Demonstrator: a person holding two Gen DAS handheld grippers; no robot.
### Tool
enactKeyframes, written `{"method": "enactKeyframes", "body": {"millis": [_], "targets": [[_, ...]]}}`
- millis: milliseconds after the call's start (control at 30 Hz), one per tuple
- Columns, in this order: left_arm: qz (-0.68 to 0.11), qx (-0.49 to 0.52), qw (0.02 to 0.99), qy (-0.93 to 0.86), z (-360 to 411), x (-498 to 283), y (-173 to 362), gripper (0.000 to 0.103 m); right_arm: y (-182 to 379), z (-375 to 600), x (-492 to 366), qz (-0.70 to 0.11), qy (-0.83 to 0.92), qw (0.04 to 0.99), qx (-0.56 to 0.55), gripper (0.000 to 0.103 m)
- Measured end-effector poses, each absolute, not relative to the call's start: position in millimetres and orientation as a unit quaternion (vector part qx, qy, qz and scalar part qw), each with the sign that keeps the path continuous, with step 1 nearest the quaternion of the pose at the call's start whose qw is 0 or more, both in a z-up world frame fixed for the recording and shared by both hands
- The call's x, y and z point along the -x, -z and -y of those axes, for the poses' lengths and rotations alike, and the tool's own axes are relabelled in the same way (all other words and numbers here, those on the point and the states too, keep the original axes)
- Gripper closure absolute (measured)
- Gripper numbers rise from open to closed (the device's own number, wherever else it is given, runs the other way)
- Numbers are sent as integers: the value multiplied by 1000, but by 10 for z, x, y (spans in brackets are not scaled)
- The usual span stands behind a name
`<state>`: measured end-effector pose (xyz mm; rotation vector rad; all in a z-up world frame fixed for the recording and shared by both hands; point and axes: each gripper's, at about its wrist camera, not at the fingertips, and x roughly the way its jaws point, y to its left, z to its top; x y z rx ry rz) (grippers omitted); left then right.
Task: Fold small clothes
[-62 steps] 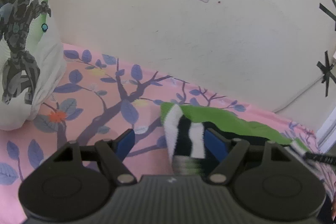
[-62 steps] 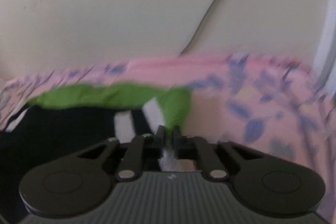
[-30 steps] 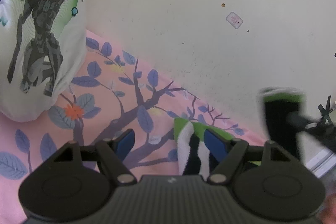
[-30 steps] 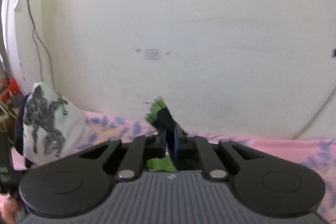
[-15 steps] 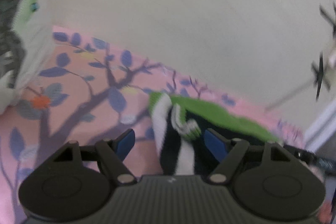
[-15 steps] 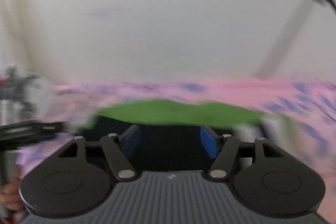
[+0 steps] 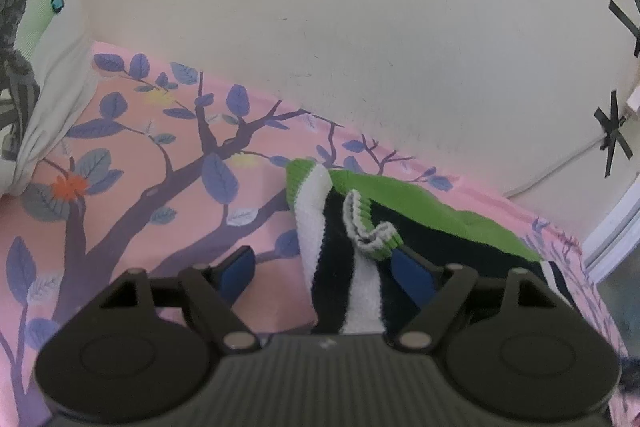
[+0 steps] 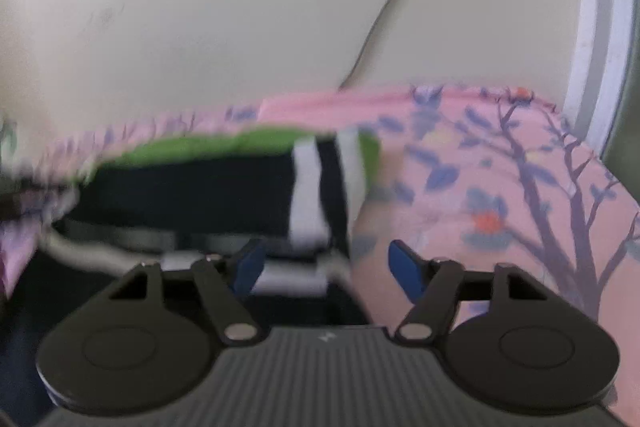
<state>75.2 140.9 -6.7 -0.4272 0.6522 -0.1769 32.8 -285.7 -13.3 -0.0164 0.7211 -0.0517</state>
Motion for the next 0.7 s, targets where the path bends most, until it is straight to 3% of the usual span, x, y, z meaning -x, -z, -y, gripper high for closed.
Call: {"method": "enactKeyframes", "body": {"millis": [67,133,200,267,433,700], "targets": [[-326,209,918,87,-1438,-727,54,25,169,3030,-322,-329,61,942,-22,68],[-337,185,919,85,-1487,-554,20,25,129,3215,-279,-329,61,936,-105,68],[-335,182,919,99,-1633,-228,-5,24,91,3166,-118,-320,40,941,-103,67],[-338,197,912,122,-1822,95,-15,24,63,3091,90,-311,15,946,-88,56],[-354,215,899,142,-2118,838,-48,23,-28,3032,675,-286,-48,952,-100,51],[-402,161,884,175,-1844,1506,-75,23,-167,2800,1201,-279,-160,943,-87,51]]}}
